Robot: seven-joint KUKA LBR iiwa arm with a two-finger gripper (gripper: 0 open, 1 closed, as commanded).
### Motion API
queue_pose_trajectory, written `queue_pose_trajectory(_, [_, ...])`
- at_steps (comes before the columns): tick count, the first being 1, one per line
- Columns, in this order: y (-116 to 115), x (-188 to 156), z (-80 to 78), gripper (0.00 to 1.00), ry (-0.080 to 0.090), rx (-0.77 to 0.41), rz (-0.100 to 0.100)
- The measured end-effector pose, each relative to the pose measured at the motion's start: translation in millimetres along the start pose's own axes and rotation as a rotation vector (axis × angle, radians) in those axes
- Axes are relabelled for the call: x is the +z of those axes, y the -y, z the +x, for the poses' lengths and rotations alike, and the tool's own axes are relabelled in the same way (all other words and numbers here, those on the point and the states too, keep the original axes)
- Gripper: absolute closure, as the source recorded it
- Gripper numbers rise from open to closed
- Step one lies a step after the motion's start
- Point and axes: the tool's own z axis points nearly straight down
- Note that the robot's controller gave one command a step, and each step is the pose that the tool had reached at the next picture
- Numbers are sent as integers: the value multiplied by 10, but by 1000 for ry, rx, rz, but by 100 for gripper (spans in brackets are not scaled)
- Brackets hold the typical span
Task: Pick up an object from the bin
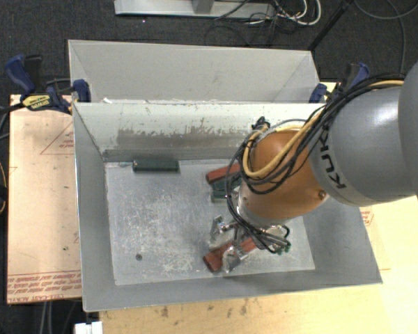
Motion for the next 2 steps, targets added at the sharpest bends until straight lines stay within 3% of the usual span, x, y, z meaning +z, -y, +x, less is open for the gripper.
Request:
queue_pose_trajectory(1, [-74,-847,-62,100,1,3,1])
queue_pose_trajectory(2, [-74,-846,-62,100,1,3,1])
